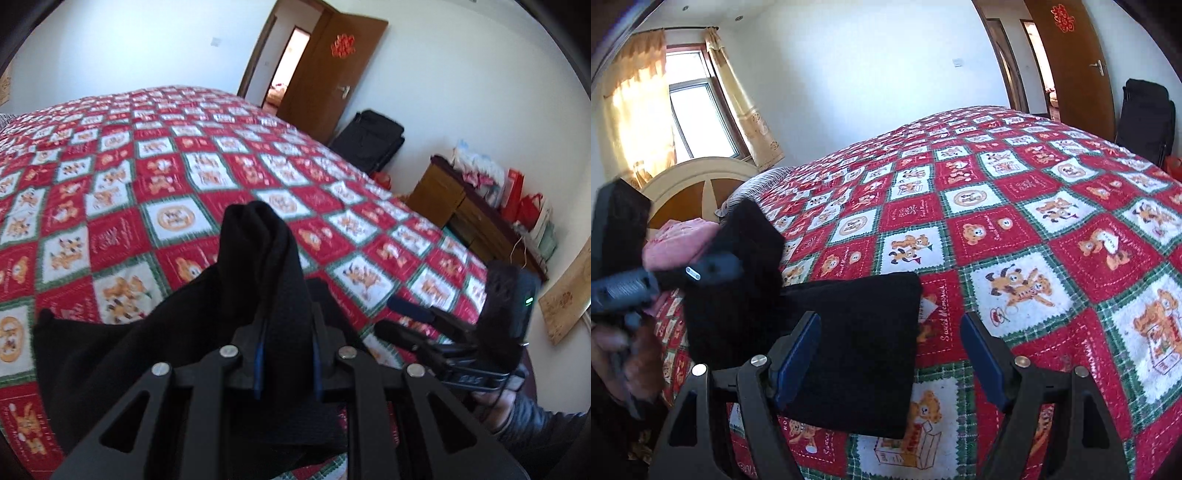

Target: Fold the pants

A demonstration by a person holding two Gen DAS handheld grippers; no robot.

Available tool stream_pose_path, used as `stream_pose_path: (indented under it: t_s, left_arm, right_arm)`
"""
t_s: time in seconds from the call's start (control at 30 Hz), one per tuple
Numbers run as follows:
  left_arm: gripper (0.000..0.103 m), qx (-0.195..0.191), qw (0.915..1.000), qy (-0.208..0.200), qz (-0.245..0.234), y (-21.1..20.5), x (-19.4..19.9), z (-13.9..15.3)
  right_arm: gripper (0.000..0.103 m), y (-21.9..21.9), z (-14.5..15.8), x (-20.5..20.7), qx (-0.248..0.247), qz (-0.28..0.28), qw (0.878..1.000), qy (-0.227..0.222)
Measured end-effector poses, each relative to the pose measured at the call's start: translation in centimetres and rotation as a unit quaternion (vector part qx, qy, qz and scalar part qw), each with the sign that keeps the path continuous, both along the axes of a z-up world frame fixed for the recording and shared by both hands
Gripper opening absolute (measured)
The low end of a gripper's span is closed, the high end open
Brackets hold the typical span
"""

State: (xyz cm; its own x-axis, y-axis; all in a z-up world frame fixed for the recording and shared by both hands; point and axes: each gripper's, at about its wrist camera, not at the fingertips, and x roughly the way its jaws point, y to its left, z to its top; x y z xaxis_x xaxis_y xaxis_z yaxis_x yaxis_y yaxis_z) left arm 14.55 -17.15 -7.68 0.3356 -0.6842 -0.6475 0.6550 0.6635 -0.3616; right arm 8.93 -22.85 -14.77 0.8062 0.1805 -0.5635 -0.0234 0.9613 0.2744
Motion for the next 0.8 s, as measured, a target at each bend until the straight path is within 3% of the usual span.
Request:
stream_pose_path:
  t_s: [0.33, 0.47, 0.6, 0.8]
  left_arm:
    - [0.025, 0.04, 0.9991, -0.004, 0.013, -3.4, -0.4, -2.8]
    - [0.043, 0.022, 0.9997, -0.015, 0.002, -3.8, -1.9, -1.9]
    - [0.056, 0.013, 0.9984, -0.055, 0.008, -2.1, -3.4, -0.3]
    - [0.072, 0.023, 0.991, -0.084, 0.102, 4.4, -2.5, -0.9]
  right_arm:
    - [0.079, -0.5, -1.6, 0.4, 0.0, -0.013, 1.0, 0.004]
    - [0.079, -1.7, -1.8, 0.4, 0.009, -0.031, 0.999, -0.002]
    - [0.079, -2.7, -1.5, 0.1, 0.023, -0.046, 0.999, -0.016]
    - [0.079, -1.7, -0.6, -0.3, 0.06, -0.013, 0.998, -0.025]
